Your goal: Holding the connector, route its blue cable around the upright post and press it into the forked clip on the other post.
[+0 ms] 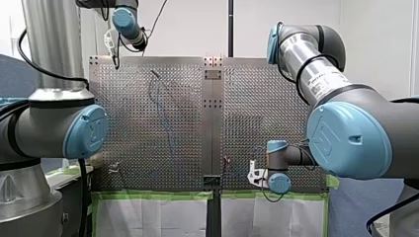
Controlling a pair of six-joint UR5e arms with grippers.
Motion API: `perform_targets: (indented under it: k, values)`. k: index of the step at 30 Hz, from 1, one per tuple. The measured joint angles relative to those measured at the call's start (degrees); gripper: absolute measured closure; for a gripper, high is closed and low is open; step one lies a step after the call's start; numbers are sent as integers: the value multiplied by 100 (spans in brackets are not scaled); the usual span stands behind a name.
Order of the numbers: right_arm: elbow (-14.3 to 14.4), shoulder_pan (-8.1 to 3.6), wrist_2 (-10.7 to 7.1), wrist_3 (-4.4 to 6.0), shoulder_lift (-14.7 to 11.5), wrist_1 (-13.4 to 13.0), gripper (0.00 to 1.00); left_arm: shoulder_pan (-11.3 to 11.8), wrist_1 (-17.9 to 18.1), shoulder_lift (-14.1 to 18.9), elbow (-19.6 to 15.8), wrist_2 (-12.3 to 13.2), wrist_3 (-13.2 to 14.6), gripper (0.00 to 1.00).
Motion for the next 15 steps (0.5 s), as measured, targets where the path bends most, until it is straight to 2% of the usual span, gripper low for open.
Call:
perform_targets:
  k: [8, 15]
  values:
    - [-1, 3, 0, 3, 1, -9, 100, -84, -333, -350, 2, 353, 113, 0]
    - [-2, 3, 0, 0, 2, -25, 100, -120, -368, -401, 2, 401, 159, 0]
